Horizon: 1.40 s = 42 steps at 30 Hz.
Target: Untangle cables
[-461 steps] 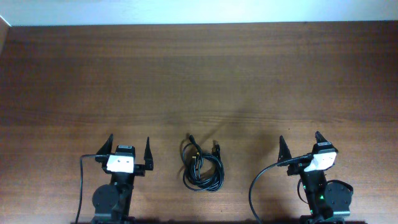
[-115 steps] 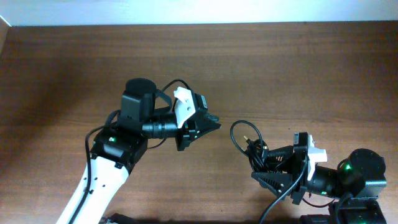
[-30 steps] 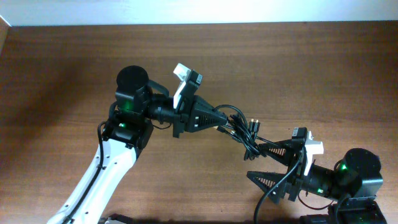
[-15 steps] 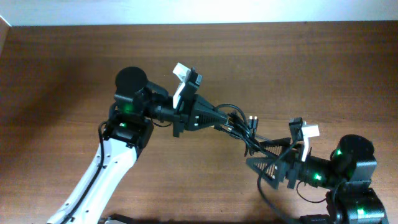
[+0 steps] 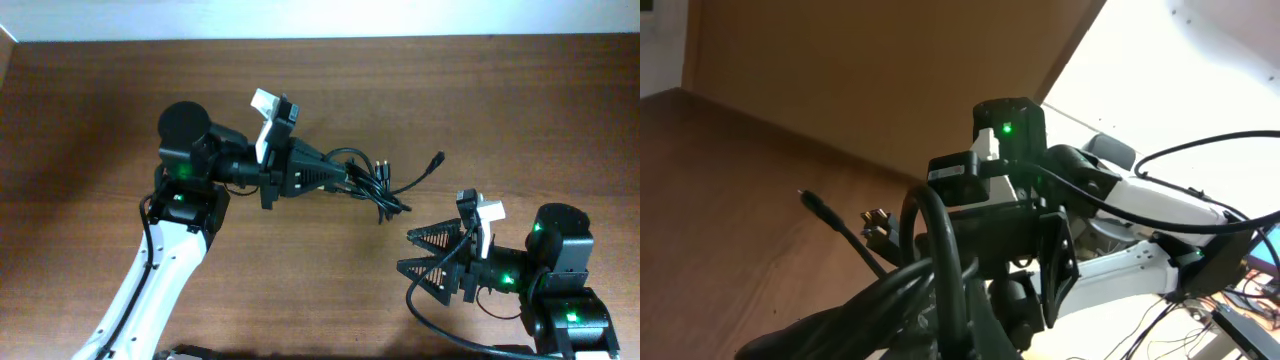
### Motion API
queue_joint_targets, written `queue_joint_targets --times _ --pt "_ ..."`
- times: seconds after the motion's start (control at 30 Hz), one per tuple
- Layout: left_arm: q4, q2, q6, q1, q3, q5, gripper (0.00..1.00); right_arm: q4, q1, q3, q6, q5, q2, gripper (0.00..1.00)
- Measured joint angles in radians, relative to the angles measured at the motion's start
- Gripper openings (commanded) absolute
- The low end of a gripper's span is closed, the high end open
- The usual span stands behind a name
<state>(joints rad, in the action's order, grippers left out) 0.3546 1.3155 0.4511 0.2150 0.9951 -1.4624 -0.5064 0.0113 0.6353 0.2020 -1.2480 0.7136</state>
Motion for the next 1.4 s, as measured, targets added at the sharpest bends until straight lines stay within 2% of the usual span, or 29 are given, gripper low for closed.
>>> queue_joint_targets --times 0.2,0.3,0.37,0.43,0.53,0.67,0.8,0.93,1.0,1.2,1.27,1.3,1.37,1.4 --pt "-0.283 -0.003 0.010 0.001 0.009 0.140 0.00 0.005 0.000 0.030 0.011 0.145 -0.066 0.90" --pt "-0.310 -0.003 0.035 0.006 0.009 0.209 0.00 0.006 0.000 0.096 -0.005 0.225 -0.083 0.90" --pt "-0.309 -0.003 0.108 0.061 0.009 0.292 0.00 0.003 0.000 0.137 -0.053 0.266 -0.083 0.91" --pt "-0.259 -0.003 0.174 0.122 0.006 0.327 0.00 -0.051 0.000 0.168 -0.108 0.338 -0.082 0.91" --pt "-0.069 -0.002 0.286 0.202 0.002 0.319 0.00 -0.107 0.000 0.200 -0.248 0.502 -0.085 0.91" --pt "0.176 -0.004 0.464 0.237 0.004 0.237 0.00 -0.158 0.000 0.200 -0.418 0.677 -0.085 0.91" --pt "0.368 -0.005 0.611 0.237 0.005 0.129 0.00 -0.150 0.000 0.200 -0.494 0.752 -0.085 0.90" --pt "0.384 -0.005 0.666 0.237 0.006 0.024 0.00 -0.098 0.000 0.200 -0.517 0.750 -0.085 0.90" --pt "0.384 -0.005 0.675 0.237 0.005 -0.005 0.00 -0.020 -0.001 0.200 -0.521 0.656 -0.085 0.91" --pt "0.389 -0.005 0.683 0.257 0.006 -0.077 0.00 0.011 -0.001 0.200 -0.558 0.515 -0.085 0.89" --pt "0.436 -0.005 0.689 0.282 0.005 -0.095 0.00 0.018 -0.001 0.200 -0.579 0.455 -0.085 0.78" --pt "0.463 -0.005 0.691 0.284 0.005 -0.099 0.00 0.019 -0.001 0.200 -0.587 0.440 -0.084 0.66" --pt "0.492 -0.005 0.694 0.286 0.005 -0.103 0.00 0.022 -0.001 0.200 -0.597 0.410 -0.080 0.35" --pt "0.493 -0.005 0.694 0.297 0.005 -0.106 0.00 0.020 -0.001 0.200 -0.597 0.388 -0.070 0.32"
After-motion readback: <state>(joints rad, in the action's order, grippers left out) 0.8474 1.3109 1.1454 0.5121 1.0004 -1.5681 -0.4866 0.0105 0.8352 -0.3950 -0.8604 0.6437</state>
